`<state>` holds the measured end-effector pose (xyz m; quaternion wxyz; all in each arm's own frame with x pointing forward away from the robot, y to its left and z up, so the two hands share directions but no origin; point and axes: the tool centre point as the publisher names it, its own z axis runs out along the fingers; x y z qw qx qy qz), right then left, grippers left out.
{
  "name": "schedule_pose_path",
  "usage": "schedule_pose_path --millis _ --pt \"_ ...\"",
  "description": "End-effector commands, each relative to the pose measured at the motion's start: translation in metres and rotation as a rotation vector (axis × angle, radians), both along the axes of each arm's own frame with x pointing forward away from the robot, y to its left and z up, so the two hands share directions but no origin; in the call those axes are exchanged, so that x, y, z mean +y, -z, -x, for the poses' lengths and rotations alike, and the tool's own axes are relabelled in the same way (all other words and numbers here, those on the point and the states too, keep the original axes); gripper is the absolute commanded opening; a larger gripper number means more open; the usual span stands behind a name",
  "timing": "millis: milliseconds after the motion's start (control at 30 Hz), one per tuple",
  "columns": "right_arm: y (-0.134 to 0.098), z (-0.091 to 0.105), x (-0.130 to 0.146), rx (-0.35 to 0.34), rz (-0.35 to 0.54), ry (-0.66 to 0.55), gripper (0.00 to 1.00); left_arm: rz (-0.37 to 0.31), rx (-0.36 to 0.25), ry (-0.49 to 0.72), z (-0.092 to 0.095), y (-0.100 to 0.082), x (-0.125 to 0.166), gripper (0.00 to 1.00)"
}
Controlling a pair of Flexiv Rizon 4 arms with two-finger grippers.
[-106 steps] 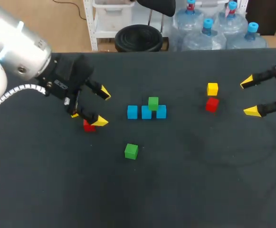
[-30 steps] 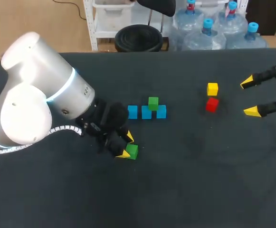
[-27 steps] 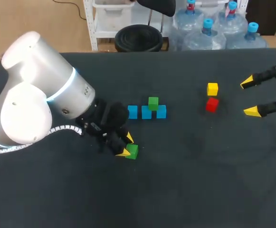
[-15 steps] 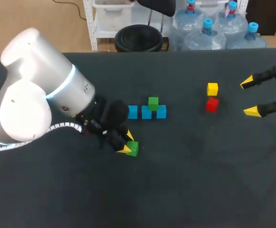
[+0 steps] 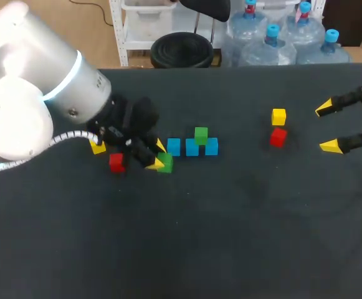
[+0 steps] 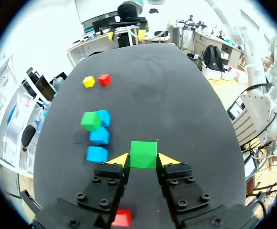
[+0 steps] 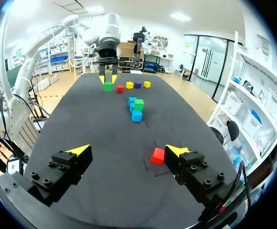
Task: Place the blue cubes, place green cubes on the blue cubes, place the yellow cubes on the green cubes, then place the red cubes on the yellow cubes, and place purple cube on the red cubes.
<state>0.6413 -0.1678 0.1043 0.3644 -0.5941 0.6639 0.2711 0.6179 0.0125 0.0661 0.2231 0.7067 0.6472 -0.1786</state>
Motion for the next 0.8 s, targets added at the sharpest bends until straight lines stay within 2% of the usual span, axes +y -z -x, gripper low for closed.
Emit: schedule_pose_path --millis 33,367,800 --pt "0.001 -0.001 0.000 -0.001 -0.001 -0.001 1.00 -0.017 0.009 -0.024 -0.019 -0.007 -0.002 0.00" --pt "0.001 -0.001 0.000 -0.001 -0.001 -0.001 1.00 0.010 0.016 -0.116 -0.059 -0.002 -0.011 0.00" --pt "0.001 -0.001 0.000 -0.001 -0.001 -0.001 1.00 0.059 -0.001 -0.106 -0.086 0.005 -0.025 0.00"
